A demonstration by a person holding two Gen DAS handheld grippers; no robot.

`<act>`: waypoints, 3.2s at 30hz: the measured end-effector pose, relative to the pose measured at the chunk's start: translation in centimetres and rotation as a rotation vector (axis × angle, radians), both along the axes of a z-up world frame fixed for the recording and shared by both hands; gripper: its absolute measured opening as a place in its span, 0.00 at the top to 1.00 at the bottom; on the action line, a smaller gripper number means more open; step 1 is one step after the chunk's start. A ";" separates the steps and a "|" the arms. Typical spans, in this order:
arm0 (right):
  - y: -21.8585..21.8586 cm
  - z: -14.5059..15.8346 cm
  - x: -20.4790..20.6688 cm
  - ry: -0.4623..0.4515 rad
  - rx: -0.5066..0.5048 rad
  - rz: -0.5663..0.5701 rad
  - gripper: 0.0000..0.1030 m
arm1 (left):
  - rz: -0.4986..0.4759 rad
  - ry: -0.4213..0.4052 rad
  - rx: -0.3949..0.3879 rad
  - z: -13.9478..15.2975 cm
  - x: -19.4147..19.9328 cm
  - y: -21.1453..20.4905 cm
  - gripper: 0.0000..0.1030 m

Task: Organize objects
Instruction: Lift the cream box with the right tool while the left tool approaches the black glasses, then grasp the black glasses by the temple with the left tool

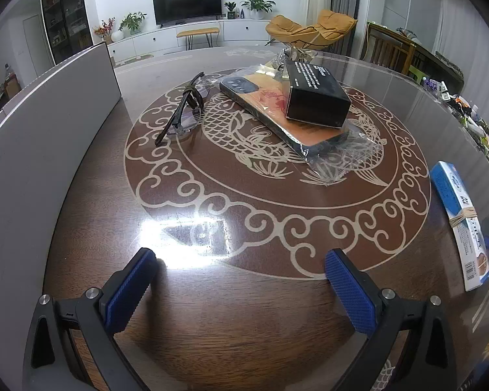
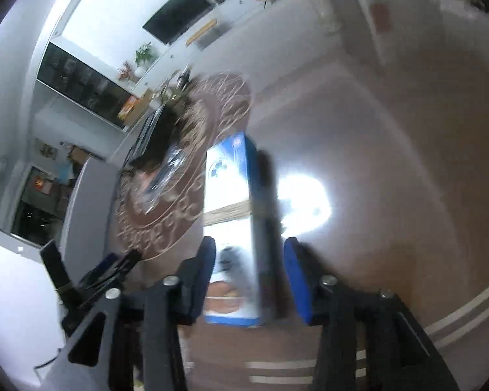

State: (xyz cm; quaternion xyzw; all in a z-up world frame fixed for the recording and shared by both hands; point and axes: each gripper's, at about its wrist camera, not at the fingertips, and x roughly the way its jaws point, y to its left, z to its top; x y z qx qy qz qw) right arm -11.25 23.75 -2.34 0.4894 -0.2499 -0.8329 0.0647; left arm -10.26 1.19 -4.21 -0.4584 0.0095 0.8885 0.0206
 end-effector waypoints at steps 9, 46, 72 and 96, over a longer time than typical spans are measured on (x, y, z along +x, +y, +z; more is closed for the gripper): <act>-8.7 -0.3 -2.3 0.050 0.395 0.208 0.13 | 0.000 0.000 0.000 0.0 0.0 0.0 0.00; -10.2 -2.4 -1.7 0.134 0.516 0.225 0.00 | 0.049 -0.052 0.009 2.1 -4.5 -2.4 0.75; -10.2 -2.5 -1.7 0.134 0.517 0.223 0.00 | -0.099 -0.051 -0.010 0.7 1.3 1.6 0.00; -7.7 2.3 0.1 0.060 0.269 0.287 0.57 | -0.131 0.064 0.181 4.0 4.7 0.1 0.89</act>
